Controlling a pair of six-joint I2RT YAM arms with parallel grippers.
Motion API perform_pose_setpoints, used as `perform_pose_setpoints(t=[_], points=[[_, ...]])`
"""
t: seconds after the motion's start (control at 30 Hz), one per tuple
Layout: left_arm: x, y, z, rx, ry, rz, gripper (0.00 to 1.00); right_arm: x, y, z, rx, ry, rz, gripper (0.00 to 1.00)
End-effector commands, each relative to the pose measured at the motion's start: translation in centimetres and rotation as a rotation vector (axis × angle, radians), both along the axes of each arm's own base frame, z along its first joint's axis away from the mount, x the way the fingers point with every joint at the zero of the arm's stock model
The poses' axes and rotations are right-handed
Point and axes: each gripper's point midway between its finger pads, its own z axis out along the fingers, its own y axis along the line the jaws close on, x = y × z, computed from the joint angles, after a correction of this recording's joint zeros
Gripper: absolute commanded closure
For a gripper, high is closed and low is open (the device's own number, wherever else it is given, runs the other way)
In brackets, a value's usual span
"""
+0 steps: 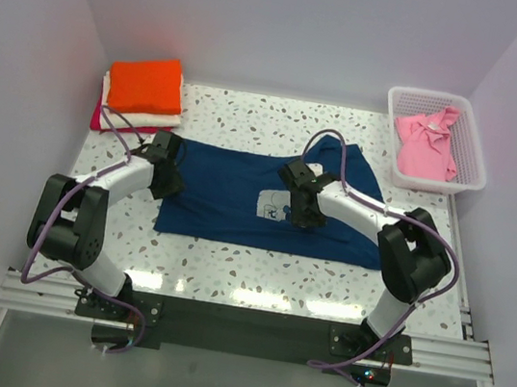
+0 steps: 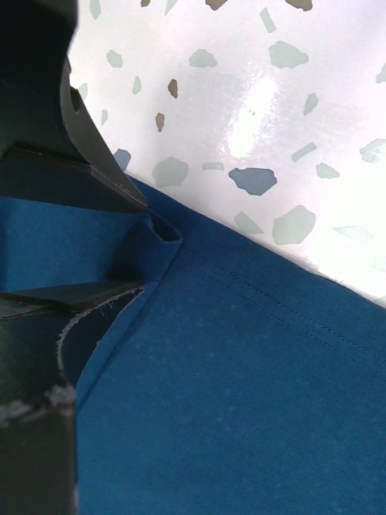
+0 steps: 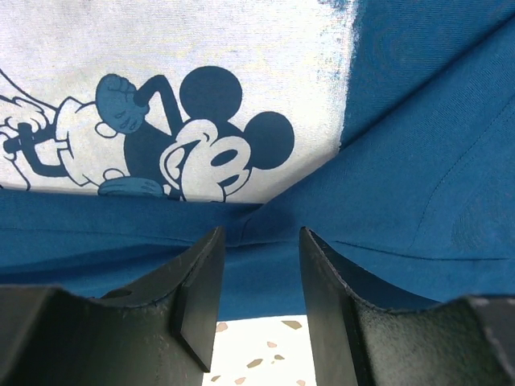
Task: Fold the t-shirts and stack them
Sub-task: Fold the tshirt
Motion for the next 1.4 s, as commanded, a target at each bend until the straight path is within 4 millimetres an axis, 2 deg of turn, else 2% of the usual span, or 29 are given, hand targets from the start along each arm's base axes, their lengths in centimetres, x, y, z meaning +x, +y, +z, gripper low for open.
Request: perform_pose_setpoints(t=[0.0, 0.3, 0.43, 0.6, 1.0, 1.23, 1.37], points=[[2.2, -0.4, 1.3, -0.003, -0.073, -0.011, 0.56, 0.1, 0.2, -0.3, 0.000, -0.011, -0.016, 0.55], [2.5, -0.4, 0.9, 0.003, -0.066, -0.007, 0.56, 0.3, 0.1, -1.4, -0.028, 0.003, -0.042, 0.60], [2.5, -0.3, 0.9, 0.005, -0.063, -0.005, 0.57, 0.3, -0.2, -1.2, -0.031, -0.007, -0.063, 0.78], [2.5, -0.2, 0.8, 0.012, -0.062, -0.005, 0.64, 0.4, -0.4, -0.4, -0.039, -0.022, -0.074, 1.00], [2.5, 0.0, 1.3, 0.024, -0.069, -0.005, 0.86, 1.4, -1.5, 3.4, -0.041, -0.141, -0.149, 1.00], [2.6, 0.1, 1.6, 0.026, -0.077, -0.003, 1.00, 1.7, -1.5, 3.1, -0.049, -0.136, -0.162, 1.00], [2.4, 0.7, 2.3, 0.048, -0.082, 0.020, 1.00, 1.8, -1.3, 2.7, -0.046, -0.132, -0.160, 1.00]])
